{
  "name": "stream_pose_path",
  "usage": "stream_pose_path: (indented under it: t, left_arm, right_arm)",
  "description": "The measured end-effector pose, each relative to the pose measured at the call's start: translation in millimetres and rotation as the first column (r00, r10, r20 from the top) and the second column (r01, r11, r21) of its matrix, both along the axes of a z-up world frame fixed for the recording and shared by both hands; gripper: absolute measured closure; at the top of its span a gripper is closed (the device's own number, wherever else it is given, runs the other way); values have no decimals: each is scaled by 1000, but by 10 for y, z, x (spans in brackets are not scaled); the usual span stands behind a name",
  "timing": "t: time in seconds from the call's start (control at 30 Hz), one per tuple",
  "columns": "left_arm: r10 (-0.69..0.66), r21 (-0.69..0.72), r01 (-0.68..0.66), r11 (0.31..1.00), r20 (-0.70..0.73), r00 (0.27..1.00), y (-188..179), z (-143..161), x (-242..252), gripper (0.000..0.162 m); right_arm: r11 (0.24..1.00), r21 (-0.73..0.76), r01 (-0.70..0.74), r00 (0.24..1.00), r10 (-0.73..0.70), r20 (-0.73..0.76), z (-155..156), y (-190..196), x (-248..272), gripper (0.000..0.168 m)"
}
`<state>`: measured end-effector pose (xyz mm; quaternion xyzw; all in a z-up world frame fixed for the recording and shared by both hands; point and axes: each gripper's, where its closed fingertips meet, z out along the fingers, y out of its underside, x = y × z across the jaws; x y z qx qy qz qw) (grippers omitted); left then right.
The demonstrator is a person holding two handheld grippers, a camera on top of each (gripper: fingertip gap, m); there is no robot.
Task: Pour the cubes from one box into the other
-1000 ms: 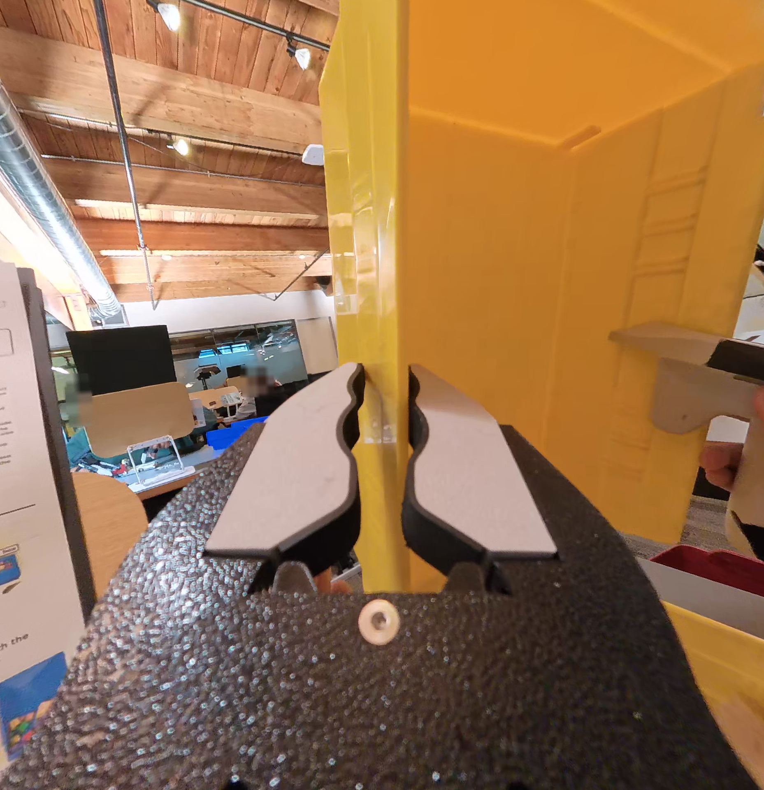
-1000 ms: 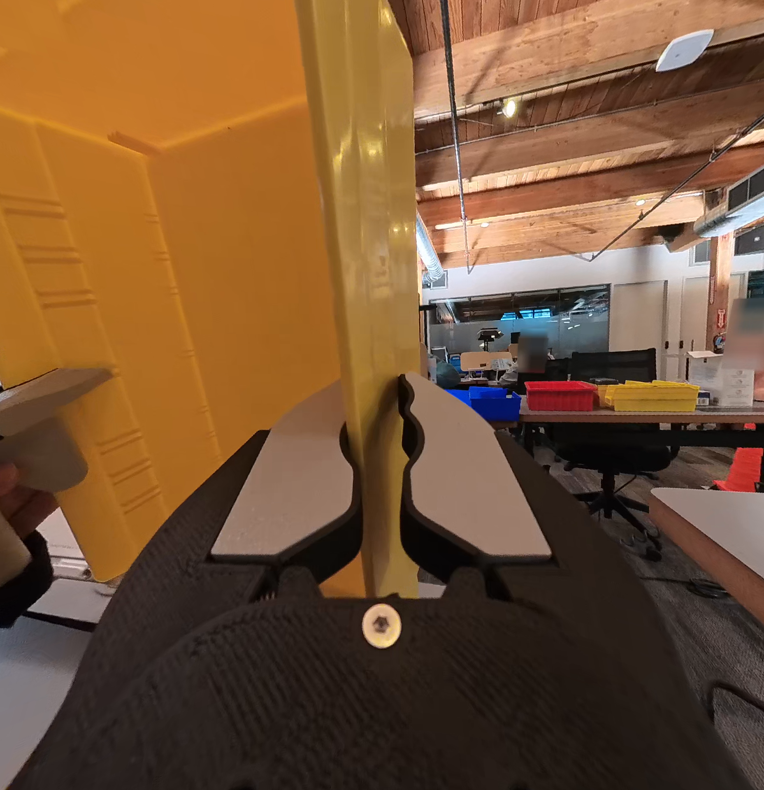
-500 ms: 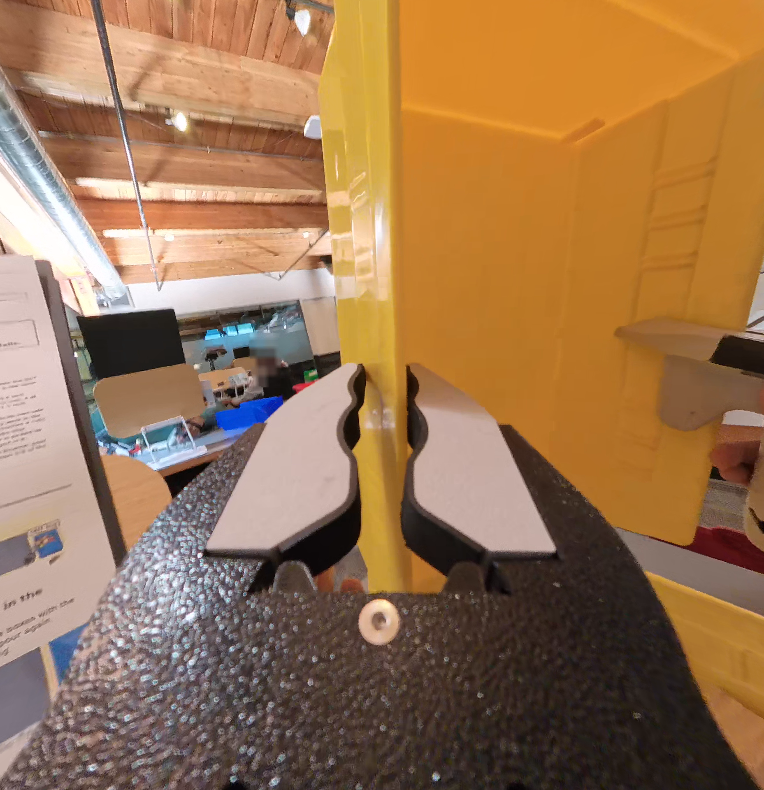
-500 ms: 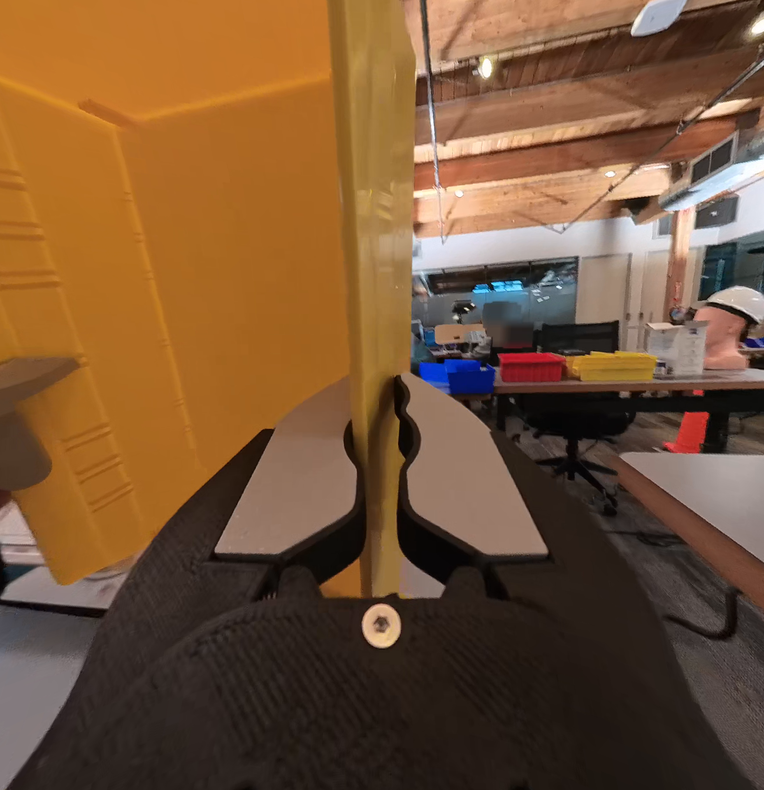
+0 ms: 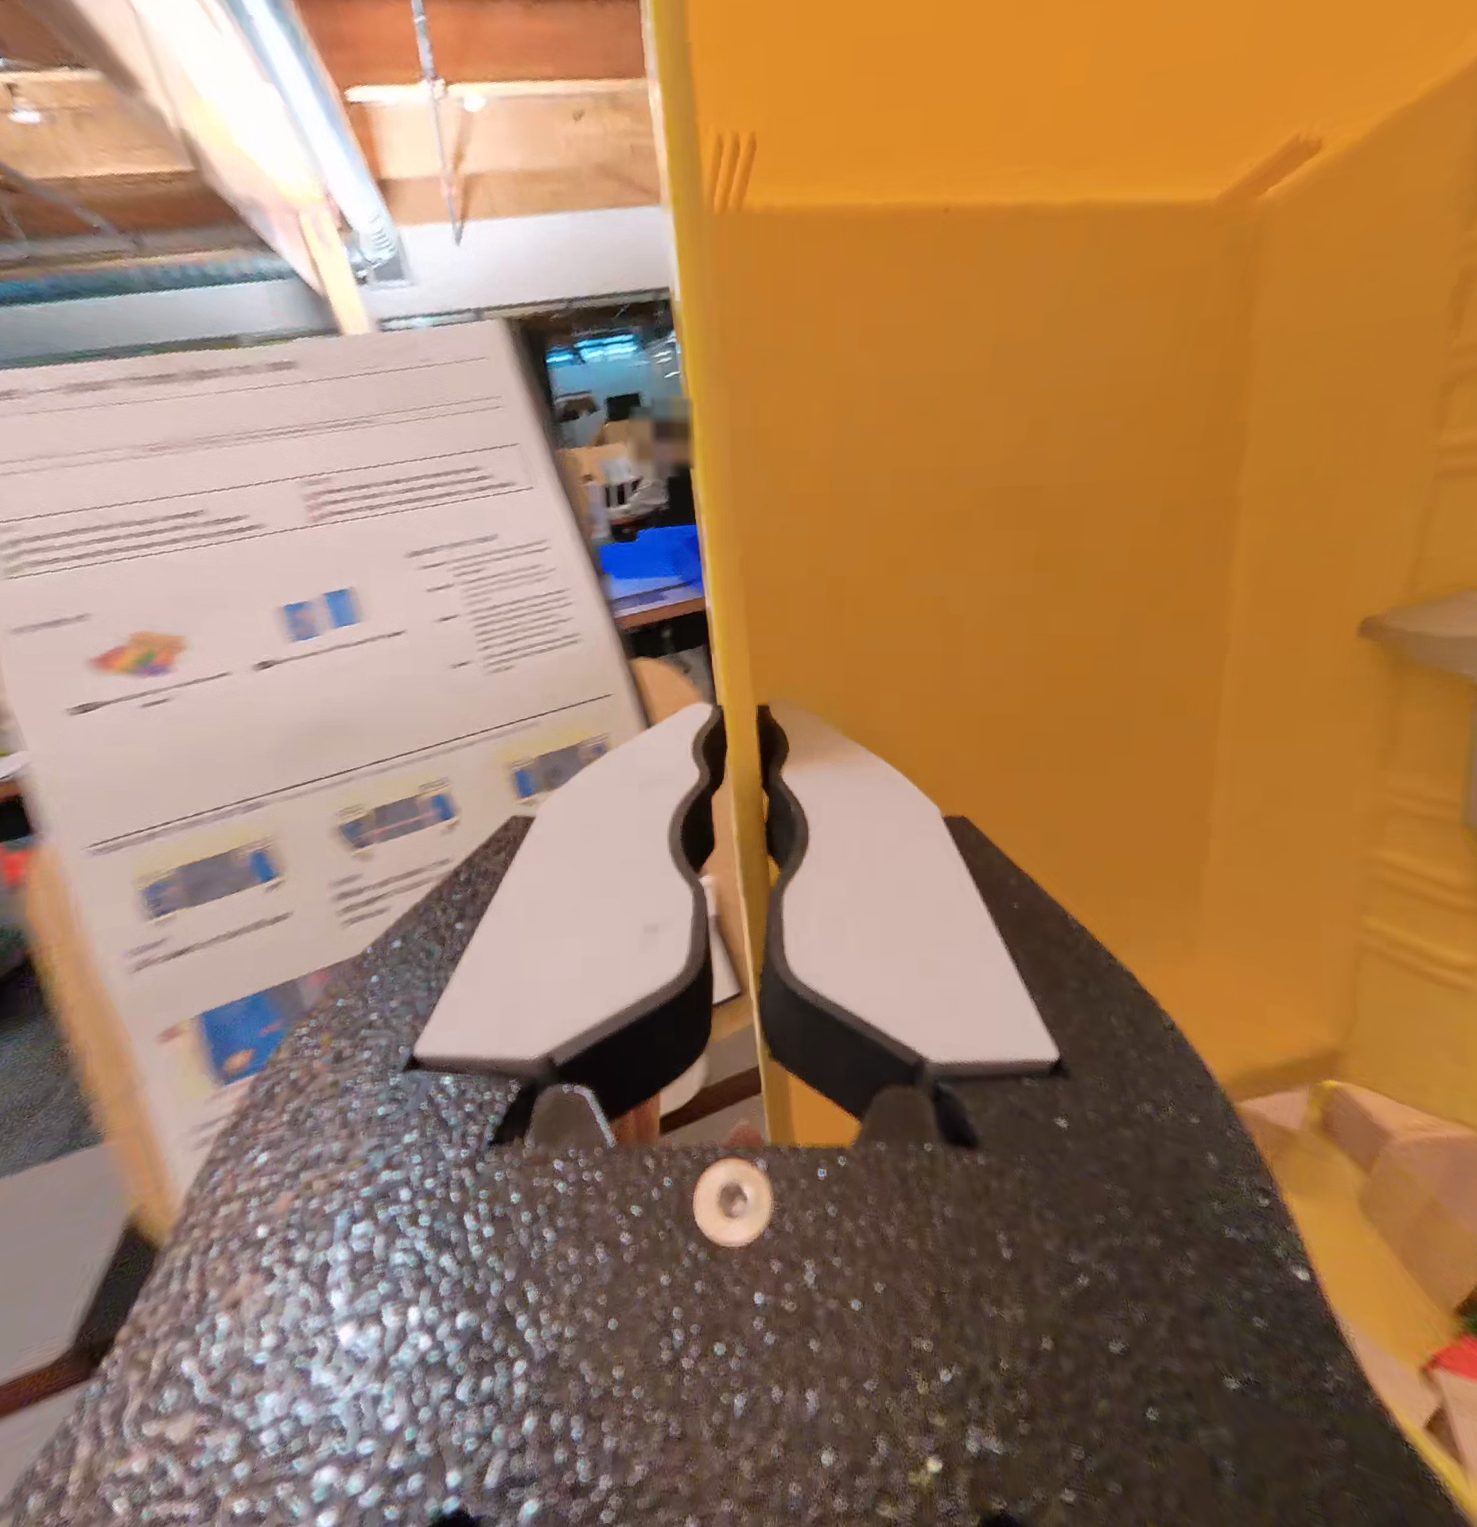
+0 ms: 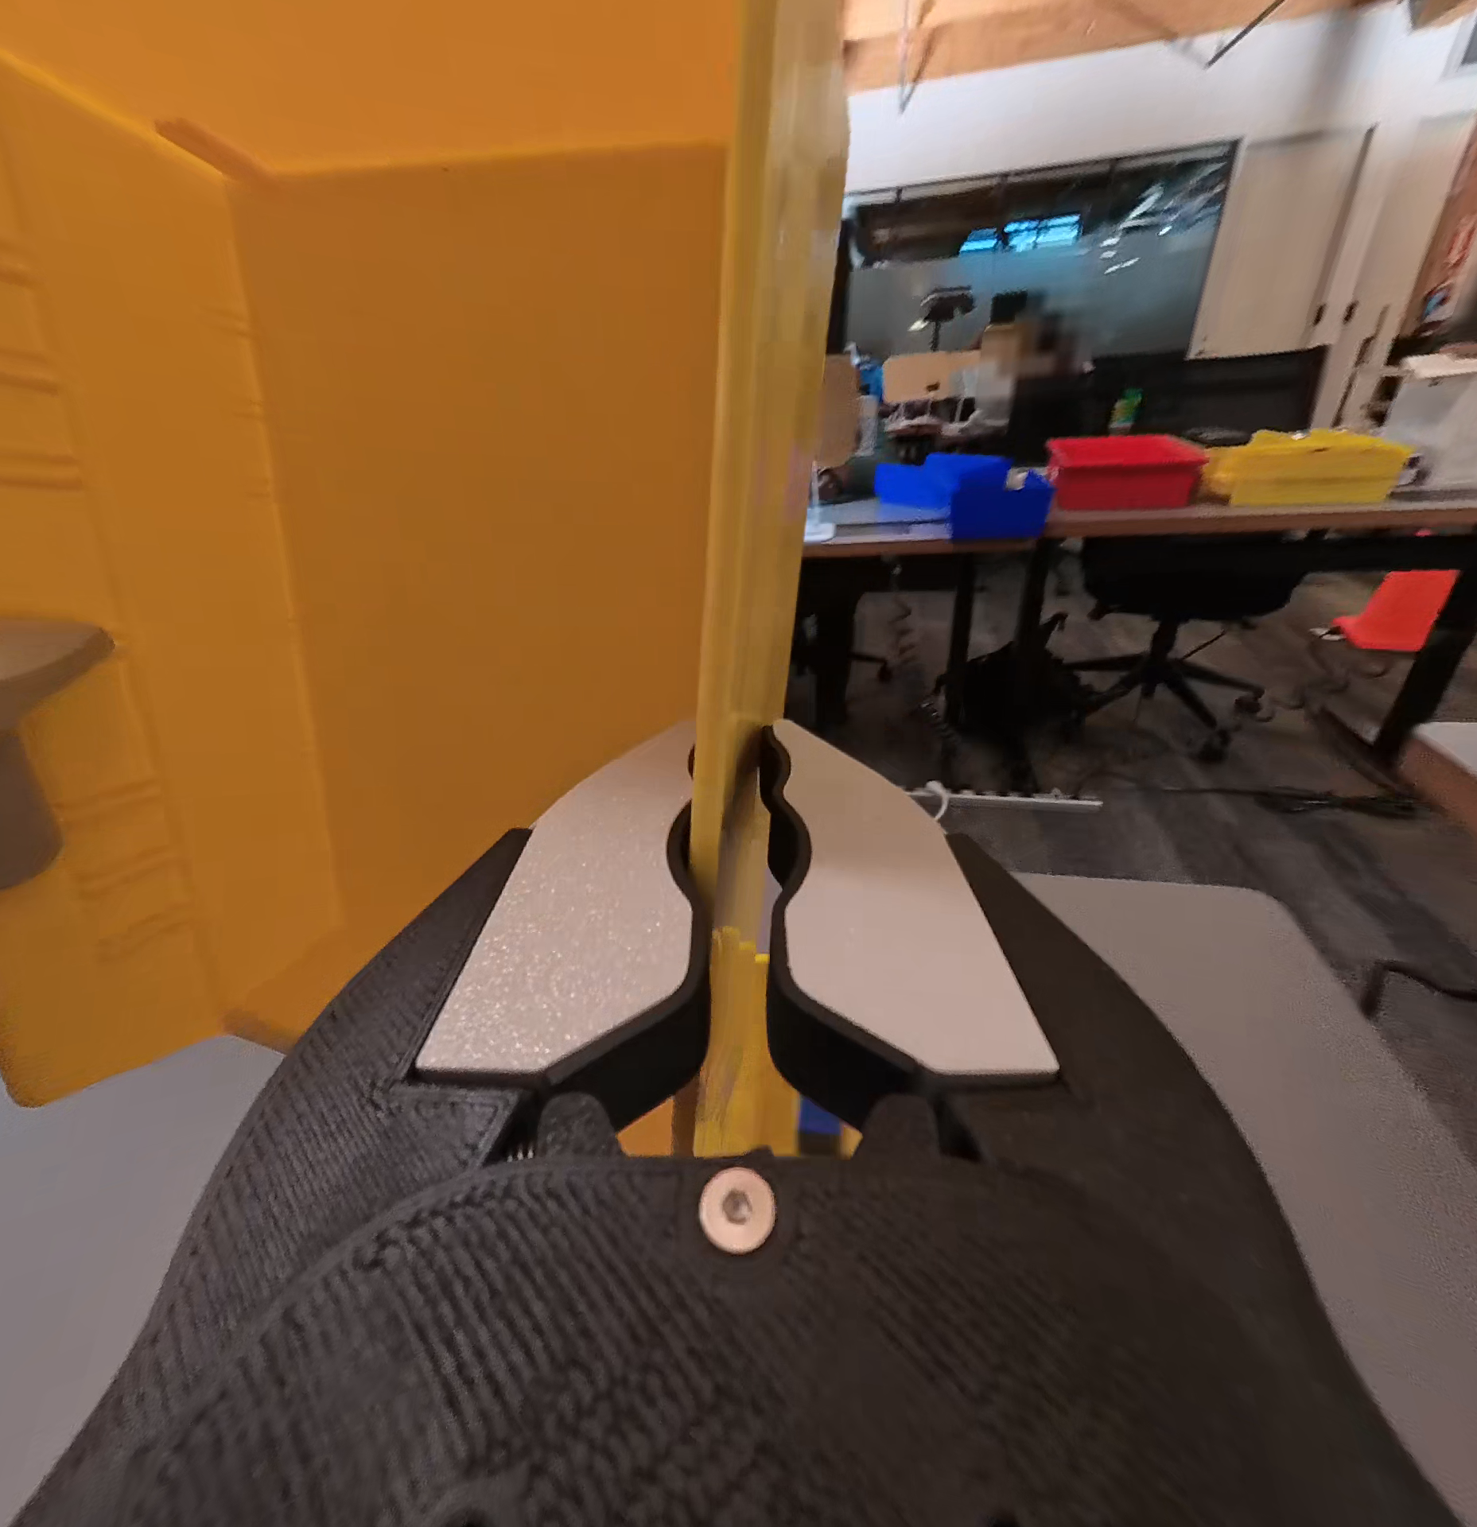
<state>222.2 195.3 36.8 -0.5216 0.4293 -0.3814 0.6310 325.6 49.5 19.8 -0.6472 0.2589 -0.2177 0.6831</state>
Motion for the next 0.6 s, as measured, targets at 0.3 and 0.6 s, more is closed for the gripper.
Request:
stream_pose_path:
  t: [0.3, 0.6]
  left_arm:
    - [213, -144, -237, 961, -163, 963, 1423, -307, -1595, 156]
    - [354, -259, -482, 837, -415, 838, 2716, -1080, -3167, 157]
  right_arm:
    - [966, -219, -140, 989, 127, -71, -411, 1663, -1327, 161]
    - [855, -296, -426, 899, 362, -247, -1036, 3120, -2788, 153]
